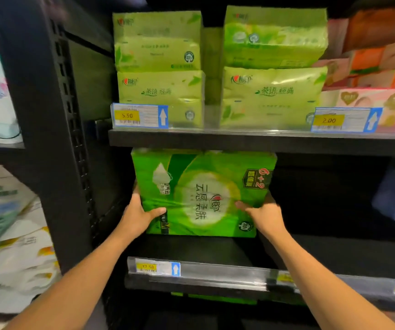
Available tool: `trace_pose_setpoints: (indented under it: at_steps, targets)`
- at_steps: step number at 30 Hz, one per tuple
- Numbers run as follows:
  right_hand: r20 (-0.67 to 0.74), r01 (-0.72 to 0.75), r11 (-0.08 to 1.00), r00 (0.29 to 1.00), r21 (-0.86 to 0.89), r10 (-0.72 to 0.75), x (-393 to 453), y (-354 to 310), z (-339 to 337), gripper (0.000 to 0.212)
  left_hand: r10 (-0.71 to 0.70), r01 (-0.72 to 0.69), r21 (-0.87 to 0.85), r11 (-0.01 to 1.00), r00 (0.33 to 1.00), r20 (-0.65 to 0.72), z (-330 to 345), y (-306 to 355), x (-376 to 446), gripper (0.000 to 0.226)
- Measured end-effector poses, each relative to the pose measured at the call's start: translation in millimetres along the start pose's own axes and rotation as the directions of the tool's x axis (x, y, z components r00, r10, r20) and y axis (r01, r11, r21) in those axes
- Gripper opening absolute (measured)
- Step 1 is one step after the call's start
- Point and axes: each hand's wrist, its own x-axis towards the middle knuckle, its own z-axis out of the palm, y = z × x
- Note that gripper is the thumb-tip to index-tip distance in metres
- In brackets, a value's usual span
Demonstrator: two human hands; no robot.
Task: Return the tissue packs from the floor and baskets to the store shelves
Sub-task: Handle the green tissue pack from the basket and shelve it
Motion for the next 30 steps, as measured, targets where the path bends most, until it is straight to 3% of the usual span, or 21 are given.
trace_pose_setpoints:
  at_steps: [2, 4, 6, 8, 10, 13, 15, 17, 20, 25, 30]
  targets:
    - [0.005, -0.016, 1.000, 1.000, -0.004, 0.016, 3, 3, 5, 0.086, 0.063, -0.058, 0.094, 0.994, 0.997, -0.051, 7, 14, 0, 0.099]
    - [0.027, 0.006, 0.986, 1.000, -0.164, -0.002, -1, 5, 3, 0.102, 0.166, -0.140, 0.241, 0.960, 0.982, -0.092, 14, 20, -3, 0.127]
    - [0.050, 0.067, 0.921, 0.997, -0.385, -0.052, -9, 7, 1, 0.108, 0.225, -0.189, 0.459, 0.868, 0.974, -0.026, 19, 20, -12, 0.151]
    - [0.070, 0.174, 0.871, 0.985, -0.459, -0.159, -22, 8, 2, 0.119, 0.225, -0.230, 0.626, 0.745, 0.970, 0.089, 22, 15, -16, 0.160]
    - [0.141, 0.287, 0.803, 0.958, -0.522, -0.251, -28, 7, 8, 0.141, 0.218, -0.229, 0.693, 0.683, 0.970, 0.105, 24, 8, -9, 0.164]
    - [0.265, 0.332, 0.612, 0.943, -0.718, -0.200, -15, 0, 15, 0.125, 0.179, -0.182, 0.766, 0.616, 0.980, 0.088, 30, 9, 5, 0.167]
    - [0.235, 0.301, 0.563, 0.953, -0.770, -0.189, 0, 0, 24, 0.130, 0.138, -0.148, 0.797, 0.585, 0.987, 0.082, 35, 10, 15, 0.168]
    - [0.214, 0.257, 0.589, 0.966, -0.766, -0.143, 14, 0, 35, 0.137, 0.096, -0.124, 0.800, 0.588, 0.992, 0.083, 41, 12, 27, 0.169]
    - [0.194, 0.209, 0.674, 0.976, -0.708, -0.099, 32, 0, 46, 0.132, 0.037, -0.077, 0.787, 0.612, 0.997, 0.068, 50, 7, 48, 0.170]
    - [0.174, 0.276, 0.701, 0.961, -0.657, -0.214, 61, 11, 65, 0.124, 0.164, -0.135, 0.774, 0.619, 0.986, 0.041, 67, -16, 82, 0.162]
    - [0.156, 0.275, 0.708, 0.961, -0.650, -0.230, 94, 22, 84, 0.114, 0.221, -0.127, 0.733, 0.669, 0.975, -0.033, 80, -32, 111, 0.147]
